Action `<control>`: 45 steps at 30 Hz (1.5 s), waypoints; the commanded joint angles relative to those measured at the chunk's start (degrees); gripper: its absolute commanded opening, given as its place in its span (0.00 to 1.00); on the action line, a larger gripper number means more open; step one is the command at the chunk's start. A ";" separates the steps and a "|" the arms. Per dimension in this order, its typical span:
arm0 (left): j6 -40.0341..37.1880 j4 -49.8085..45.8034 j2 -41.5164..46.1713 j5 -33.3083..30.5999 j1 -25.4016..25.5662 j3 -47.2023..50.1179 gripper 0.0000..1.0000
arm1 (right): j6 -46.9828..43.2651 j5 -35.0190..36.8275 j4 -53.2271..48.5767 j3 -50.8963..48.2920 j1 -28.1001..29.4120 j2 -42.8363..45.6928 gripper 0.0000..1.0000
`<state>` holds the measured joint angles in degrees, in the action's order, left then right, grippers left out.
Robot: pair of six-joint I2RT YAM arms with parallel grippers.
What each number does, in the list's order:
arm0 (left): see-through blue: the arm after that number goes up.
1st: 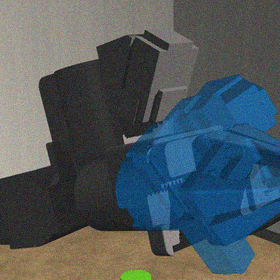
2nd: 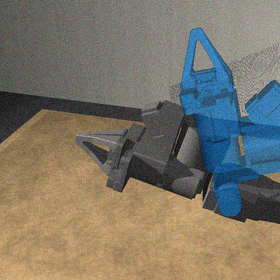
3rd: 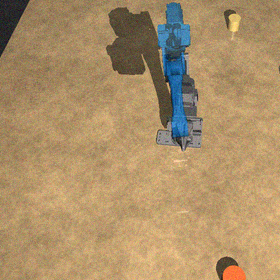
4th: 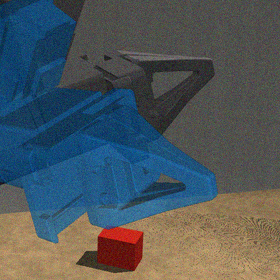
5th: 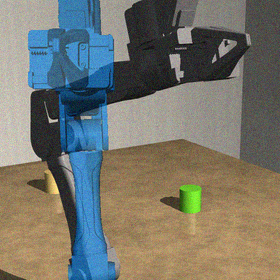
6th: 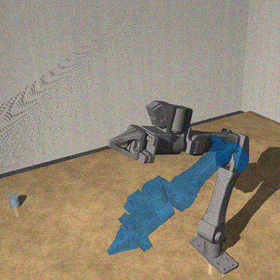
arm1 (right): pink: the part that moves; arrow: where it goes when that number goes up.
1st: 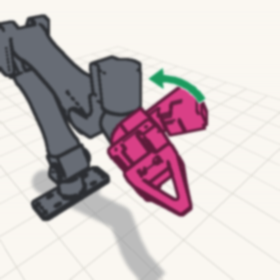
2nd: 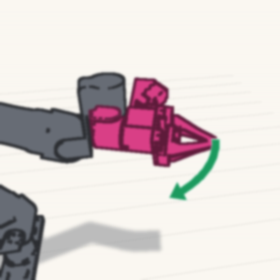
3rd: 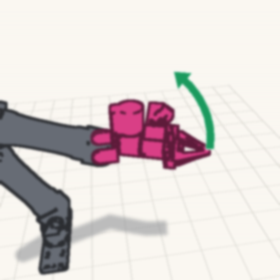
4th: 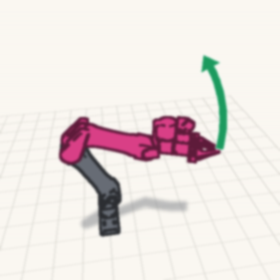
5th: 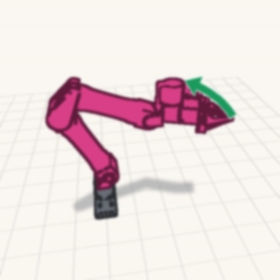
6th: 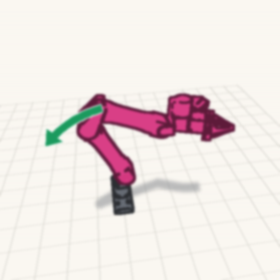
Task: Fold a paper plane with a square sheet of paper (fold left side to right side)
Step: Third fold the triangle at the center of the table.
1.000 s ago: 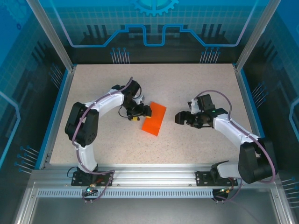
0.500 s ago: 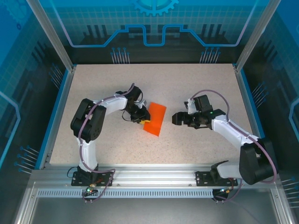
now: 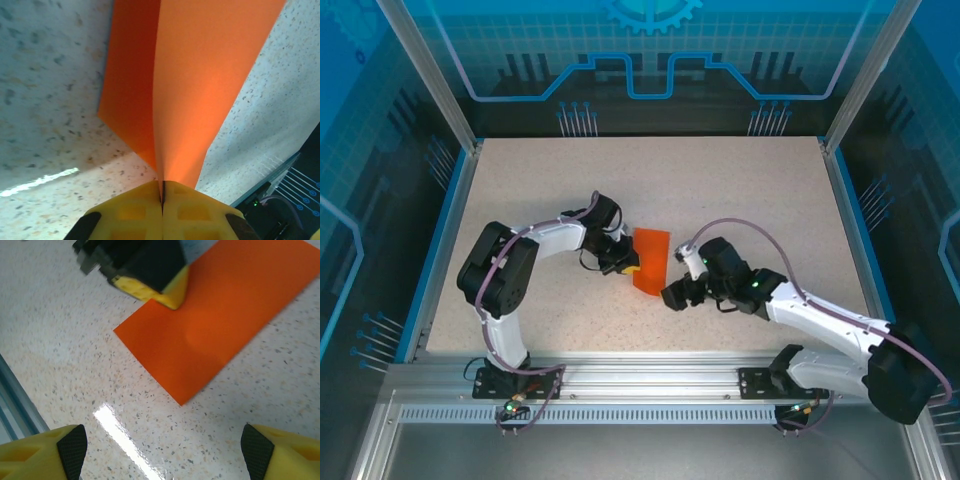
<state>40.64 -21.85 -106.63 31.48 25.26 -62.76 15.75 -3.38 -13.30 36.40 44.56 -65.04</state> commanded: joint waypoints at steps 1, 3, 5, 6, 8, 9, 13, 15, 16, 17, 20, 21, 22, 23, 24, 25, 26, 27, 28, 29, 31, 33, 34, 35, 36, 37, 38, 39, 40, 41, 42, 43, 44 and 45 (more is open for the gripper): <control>4.94 1.70 1.45 2.30 1.09 1.23 0.04 | -6.96 6.63 3.03 1.04 6.49 -4.66 0.84; 6.49 1.99 1.12 2.44 1.46 1.37 0.04 | -9.38 9.59 2.59 2.86 9.74 -8.24 0.84; 7.31 2.33 1.07 2.53 1.88 1.50 0.04 | -11.04 11.49 2.84 4.73 11.70 -12.03 0.84; 7.51 2.49 1.07 2.54 1.97 1.55 0.04 | -11.63 11.93 3.05 5.59 12.18 -13.76 0.84; 7.85 2.52 0.98 2.70 2.11 1.59 0.04 | -12.63 12.43 3.36 7.08 12.65 -16.61 0.83; 7.94 2.53 1.04 2.64 2.09 1.67 0.04 | -13.03 12.76 3.56 7.82 12.67 -17.71 0.82; 8.05 2.25 1.12 2.70 2.17 1.68 0.04 | -14.06 13.10 5.38 9.73 12.75 -21.36 0.76; 8.06 2.18 1.08 2.70 2.28 1.59 0.04 | -14.57 13.39 5.61 10.77 12.77 -23.13 0.72; 8.05 2.10 1.11 2.70 2.30 1.51 0.04 | -14.60 13.88 5.63 11.44 12.73 -23.99 0.69; 8.05 1.99 1.12 2.75 2.33 1.55 0.04 | -14.61 14.37 5.81 11.80 12.72 -24.54 0.66; 7.96 1.96 0.99 2.72 2.29 1.59 0.04 | -14.39 15.20 6.87 12.34 12.58 -24.96 0.57; 7.97 1.90 0.98 2.70 2.32 1.59 0.04 | -14.32 15.16 6.97 12.54 12.57 -24.94 0.54; 7.88 1.78 0.96 2.70 2.33 1.59 0.04 | -14.25 15.26 6.95 12.71 12.53 -24.88 0.49; 7.93 1.79 0.92 2.62 2.28 1.59 0.04 | -14.18 15.29 7.02 12.66 12.42 -24.79 0.44; 7.74 1.65 0.94 2.53 2.33 1.58 0.05 | -13.95 15.03 7.08 12.56 12.27 -24.64 0.38; 7.49 1.40 0.92 2.32 2.28 1.54 0.05 | -13.89 14.34 6.95 12.34 11.91 -24.38 0.29; 7.14 0.95 1.11 1.99 2.32 1.38 0.05 | -13.65 13.65 6.86 12.08 11.60 -24.13 0.23; 6.64 0.45 1.30 1.47 2.26 1.20 0.07 | -13.56 12.61 6.53 11.81 11.15 -23.92 0.17; 5.99 -0.30 1.49 1.03 2.20 0.90 0.09 | -13.55 11.74 6.08 11.45 10.72 -23.66 0.10; 5.30 -0.94 1.89 0.71 1.95 0.72 0.12 | -13.46 10.93 5.69 11.01 10.27 -23.35 0.04; 3.97 -2.21 2.97 0.26 1.19 0.47 0.22 | -13.30 8.53 5.32 9.94 9.07 -22.76 0.00; 2.47 -3.70 4.37 0.16 -0.11 0.36 0.32 | -12.96 5.40 5.30 8.99 7.65 -22.16 0.00; 1.44 -4.65 5.18 0.20 -0.96 0.21 0.39 | -12.78 3.82 5.39 8.57 7.04 -21.91 0.00; 0.31 -5.78 5.98 0.37 -1.73 -0.01 0.44 | -12.70 2.31 5.40 8.20 6.26 -21.67 0.00; -0.76 -6.93 6.80 0.42 -2.36 -0.30 0.47 | -12.59 0.97 5.35 8.06 5.77 -21.63 0.00; -2.10 -8.41 7.56 0.27 -3.09 -0.71 0.49 | -12.54 0.12 5.01 8.11 5.27 -21.78 0.00; -3.29 -9.62 8.34 0.21 -3.76 -1.03 0.50 | -12.54 -0.64 4.79 8.07 4.86 -22.01 0.00; -4.30 -10.41 8.86 0.20 -4.23 -1.49 0.50 | -12.45 -1.33 4.69 8.03 4.52 -22.18 0.00; -5.45 -11.26 9.08 0.31 -4.76 -2.06 0.49 | -12.34 -2.19 4.73 7.99 4.12 -22.32 0.00; -6.66 -11.70 9.00 0.64 -4.92 -2.76 0.47 | -12.05 -3.28 5.00 7.90 3.73 -22.54 0.00; -7.66 -11.94 8.57 0.96 -4.89 -3.57 0.44 | -11.67 -4.23 5.26 7.81 3.32 -22.68 0.00; -8.53 -11.99 7.82 1.54 -4.80 -4.66 0.40 | -11.29 -5.18 5.64 7.72 2.94 -22.91 0.00; -9.24 -11.88 6.68 2.27 -4.67 -5.81 0.37 | -10.81 -5.99 6.08 7.63 2.58 -23.11 0.00; -9.81 -11.73 5.50 2.77 -4.38 -6.90 0.34 | -10.49 -6.55 6.46 7.58 2.35 -23.21 0.00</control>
<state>35.68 -30.83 -99.31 31.94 20.45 -66.06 3.49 -5.02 -7.94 44.66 48.01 -88.09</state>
